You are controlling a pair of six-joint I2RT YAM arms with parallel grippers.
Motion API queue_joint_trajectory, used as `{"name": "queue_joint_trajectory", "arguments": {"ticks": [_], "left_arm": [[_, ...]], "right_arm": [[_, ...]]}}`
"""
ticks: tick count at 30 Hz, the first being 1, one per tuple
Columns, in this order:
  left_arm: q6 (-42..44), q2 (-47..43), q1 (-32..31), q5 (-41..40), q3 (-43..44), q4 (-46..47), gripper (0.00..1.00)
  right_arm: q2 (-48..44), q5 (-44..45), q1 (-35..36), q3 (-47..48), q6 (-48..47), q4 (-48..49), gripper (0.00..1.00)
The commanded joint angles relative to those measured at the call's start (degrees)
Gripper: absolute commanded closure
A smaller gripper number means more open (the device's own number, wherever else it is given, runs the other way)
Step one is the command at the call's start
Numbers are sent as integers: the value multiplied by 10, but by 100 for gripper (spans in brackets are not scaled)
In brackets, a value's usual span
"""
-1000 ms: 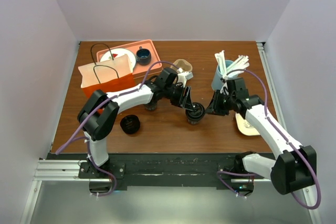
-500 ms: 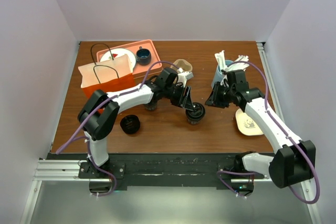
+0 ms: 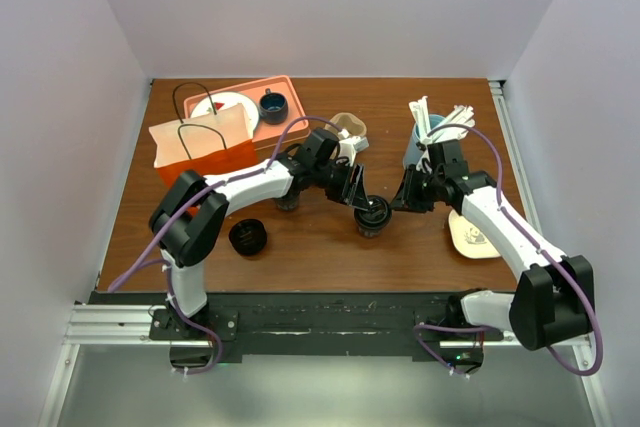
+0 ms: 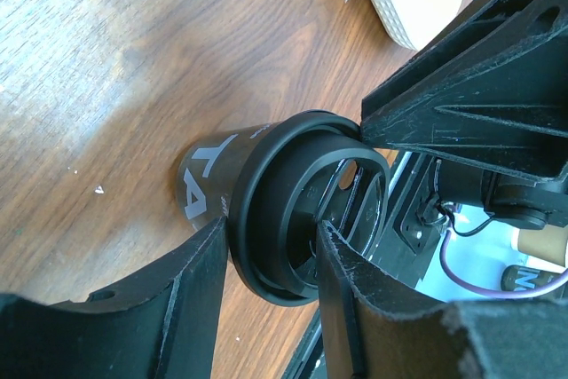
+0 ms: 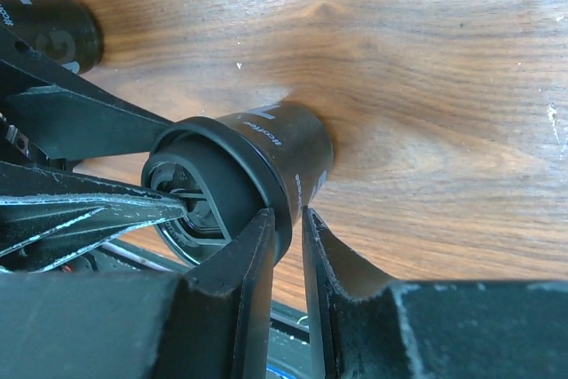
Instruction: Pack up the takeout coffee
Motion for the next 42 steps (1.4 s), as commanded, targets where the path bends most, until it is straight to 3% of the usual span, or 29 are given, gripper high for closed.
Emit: {"name": "queue_joint_trajectory", "arguments": {"ticks": [1, 17, 28, 42], "left_arm": [[37, 50, -6, -70, -27, -77, 56], [22, 56, -7, -123, -63, -73, 57], [64, 59, -8, -88, -75, -58, 58], [94, 74, -8, -80, -64, -64, 58]], "right_arm": [[9, 17, 0, -19, -15, 5, 79], [15, 67, 0, -101, 30, 14, 82], [-13, 45, -7, 72, -15, -43, 75], [33, -121, -41, 50, -106, -9, 72]]}}
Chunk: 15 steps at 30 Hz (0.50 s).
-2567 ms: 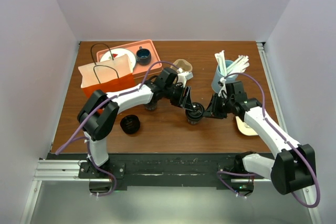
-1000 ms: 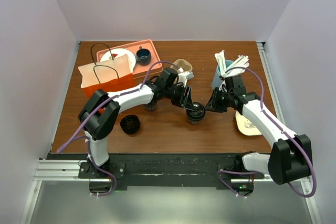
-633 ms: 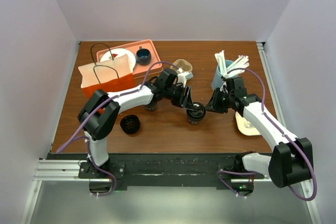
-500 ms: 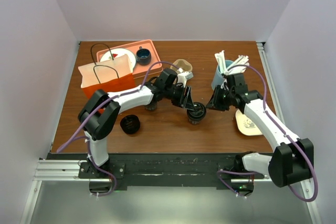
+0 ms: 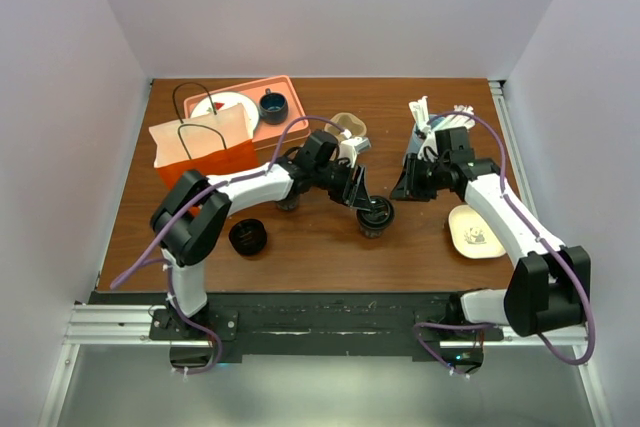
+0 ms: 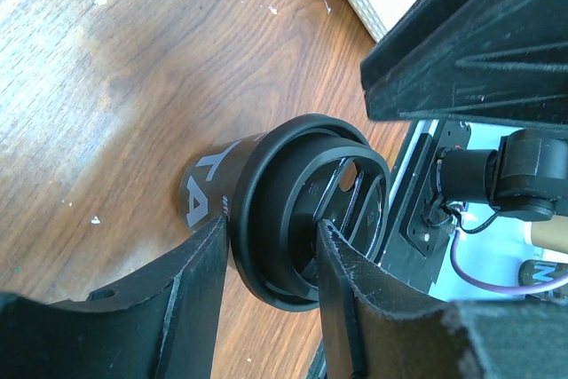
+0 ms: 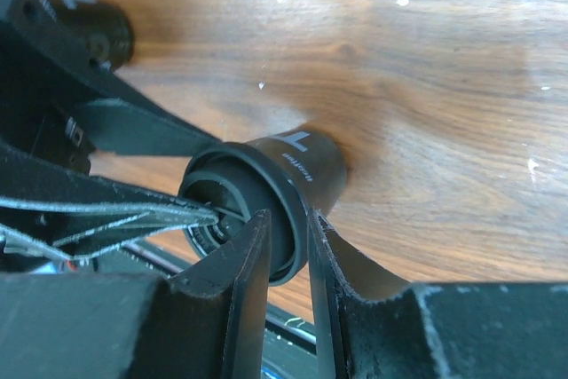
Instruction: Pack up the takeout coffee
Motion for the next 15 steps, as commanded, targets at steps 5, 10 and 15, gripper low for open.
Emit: {"name": "queue_joint_trajectory", "arguments": {"ticks": [5, 10, 15], "left_arm": [[76, 75, -7, -95, -35, -128, 59], [77, 76, -7, -101, -32, -131, 59], [73, 76, -7, -108, -37, -132, 59]], "right_arm": [[20, -79, -10, -20, -43, 16, 72], [35, -54, -10, -31, -52, 7, 74], [38, -16, -12, -59, -48, 3, 77]]}}
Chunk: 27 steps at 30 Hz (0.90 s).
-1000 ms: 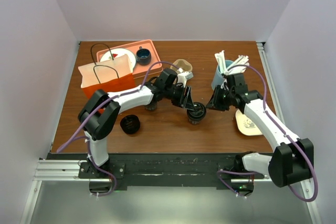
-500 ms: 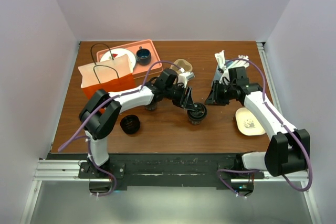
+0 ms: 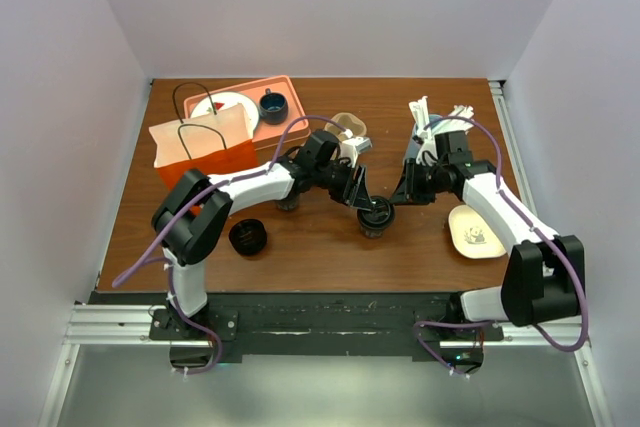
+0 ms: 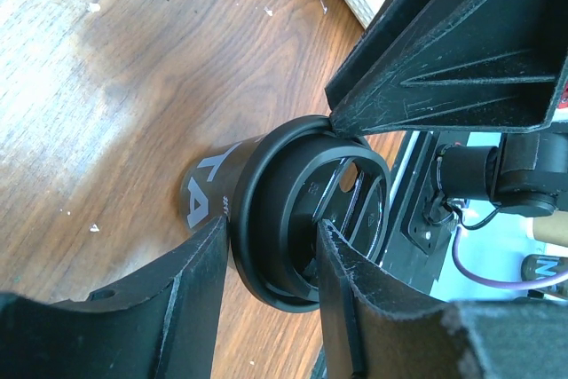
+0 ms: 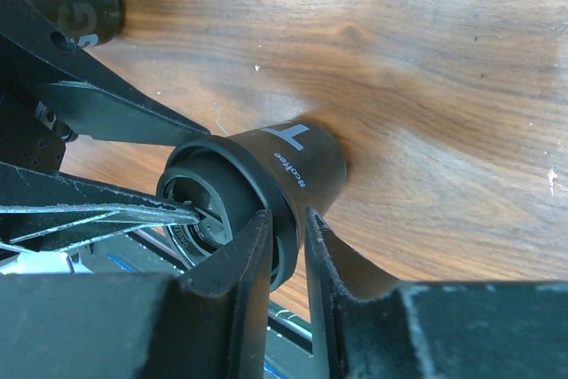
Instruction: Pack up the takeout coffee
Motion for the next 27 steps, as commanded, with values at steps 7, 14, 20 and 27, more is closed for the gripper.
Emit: {"name": "queue_joint_trajectory", "arguments": {"ticks": [7, 14, 20, 27], "left_arm": [[50, 68, -7, -139, -63, -126, 59], [36, 61, -7, -142, -95, -108, 60], [31, 56, -7, -142, -101, -101, 60], [16, 48, -9, -141, -125, -82, 60]], "right_arm": [[19, 68, 1, -71, 11, 3, 80], [11, 75, 0, -104, 37, 28, 81], [-20, 68, 1, -52, 48, 0, 75], [-41, 98, -1, 46, 73, -72, 71]]}}
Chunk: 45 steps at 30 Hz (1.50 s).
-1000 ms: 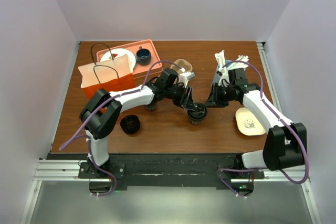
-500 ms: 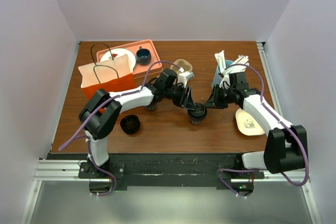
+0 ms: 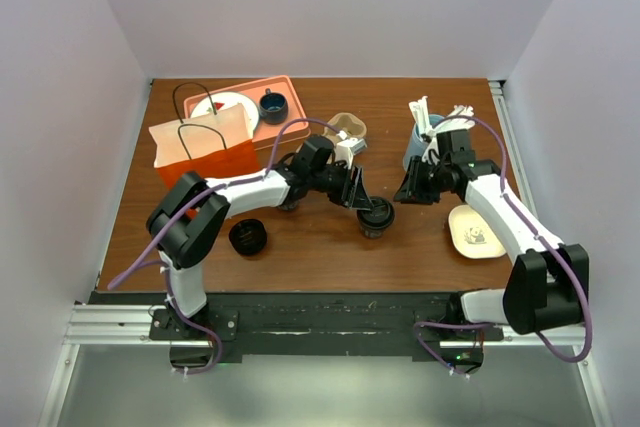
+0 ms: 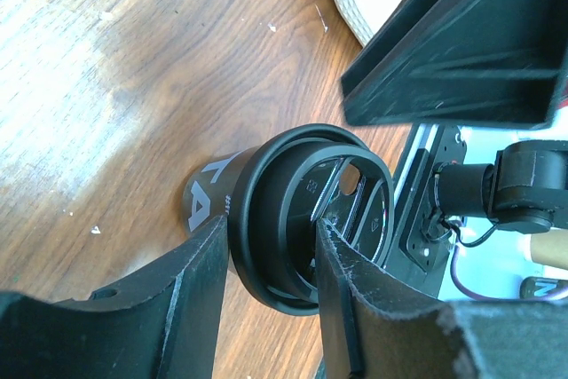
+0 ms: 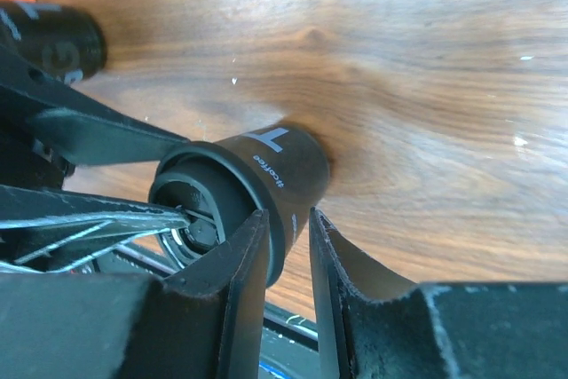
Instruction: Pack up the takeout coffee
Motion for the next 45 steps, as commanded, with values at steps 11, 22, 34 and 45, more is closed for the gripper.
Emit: {"name": "queue_joint_trajectory", "arguments": {"ticks": [11, 22, 34, 45], "left_arm": [[46, 68, -13, -120, -77, -149, 60], [51, 72, -14, -119, -68, -157, 60], [50, 80, -16, -119, -64, -163, 60], [49, 88, -18, -122, -69, -168, 60]], "right_arm": [[-123, -87, -2, -82, 83, 28, 70], [-121, -62, -2, -122, 80, 64, 71], [-126, -63, -2, -204, 114, 160, 78], [-157, -15, -2, -283, 164, 190, 86]]}}
